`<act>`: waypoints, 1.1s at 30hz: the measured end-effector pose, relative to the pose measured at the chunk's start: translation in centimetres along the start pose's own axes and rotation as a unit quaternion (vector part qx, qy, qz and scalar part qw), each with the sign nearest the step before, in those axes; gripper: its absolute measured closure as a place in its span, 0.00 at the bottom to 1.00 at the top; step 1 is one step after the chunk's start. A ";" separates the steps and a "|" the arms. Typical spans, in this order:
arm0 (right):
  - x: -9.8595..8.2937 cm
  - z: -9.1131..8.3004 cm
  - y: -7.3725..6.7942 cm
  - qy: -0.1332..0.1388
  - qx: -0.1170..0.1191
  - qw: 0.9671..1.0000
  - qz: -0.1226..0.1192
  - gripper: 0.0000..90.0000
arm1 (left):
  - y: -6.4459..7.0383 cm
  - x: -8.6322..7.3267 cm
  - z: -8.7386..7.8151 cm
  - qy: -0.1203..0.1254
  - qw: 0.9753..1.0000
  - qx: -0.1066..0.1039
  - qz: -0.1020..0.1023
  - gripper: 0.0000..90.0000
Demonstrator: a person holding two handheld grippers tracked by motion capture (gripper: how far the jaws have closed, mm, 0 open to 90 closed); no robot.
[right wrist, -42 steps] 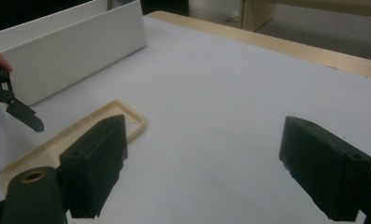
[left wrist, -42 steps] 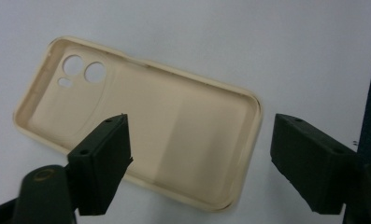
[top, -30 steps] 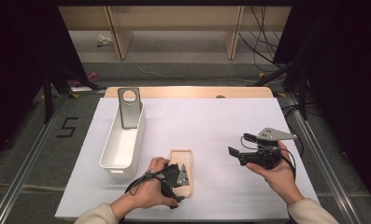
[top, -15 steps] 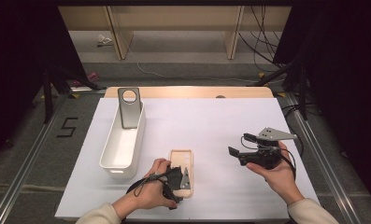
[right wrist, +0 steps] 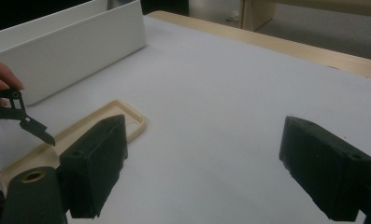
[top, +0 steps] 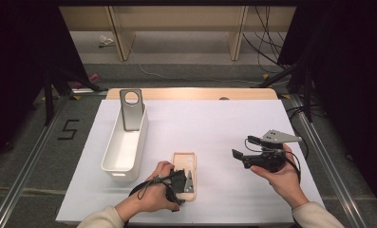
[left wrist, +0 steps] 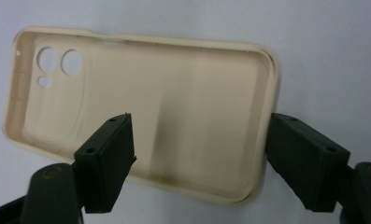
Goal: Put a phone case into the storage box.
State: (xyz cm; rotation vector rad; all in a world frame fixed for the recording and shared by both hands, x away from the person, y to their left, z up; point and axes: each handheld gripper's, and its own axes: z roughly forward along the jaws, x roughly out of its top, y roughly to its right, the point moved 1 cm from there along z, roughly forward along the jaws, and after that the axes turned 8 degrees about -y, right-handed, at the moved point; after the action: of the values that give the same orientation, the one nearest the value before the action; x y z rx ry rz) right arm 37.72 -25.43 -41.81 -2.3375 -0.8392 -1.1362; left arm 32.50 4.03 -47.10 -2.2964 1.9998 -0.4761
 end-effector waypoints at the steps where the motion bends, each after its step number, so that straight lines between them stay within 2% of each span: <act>1: 0.0 0.0 0.0 0.001 0.000 1.000 -0.001 0.18 | 0.0 0.0 0.0 0.000 1.000 0.000 0.002 0.26; 20: 0.0 0.1 0.0 -0.001 0.001 1.000 0.000 0.18 | 0.0 0.3 0.2 -0.004 1.000 -0.002 0.019 0.27; 24: 0.0 0.1 0.0 0.000 0.002 1.000 0.001 0.18 | -0.1 0.3 0.2 -0.007 1.000 -0.009 0.020 0.29; 33: 0.0 0.1 0.0 -0.001 0.001 1.000 0.000 0.18 | 0.0 0.4 0.0 -0.010 0.999 -0.037 0.028 0.45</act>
State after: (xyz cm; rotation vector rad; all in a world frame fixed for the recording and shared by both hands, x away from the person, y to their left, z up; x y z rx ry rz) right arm 37.76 -25.37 -41.89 -2.3380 -0.8405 -1.1329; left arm 32.51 3.62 -47.07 -2.2700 2.0997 -0.3817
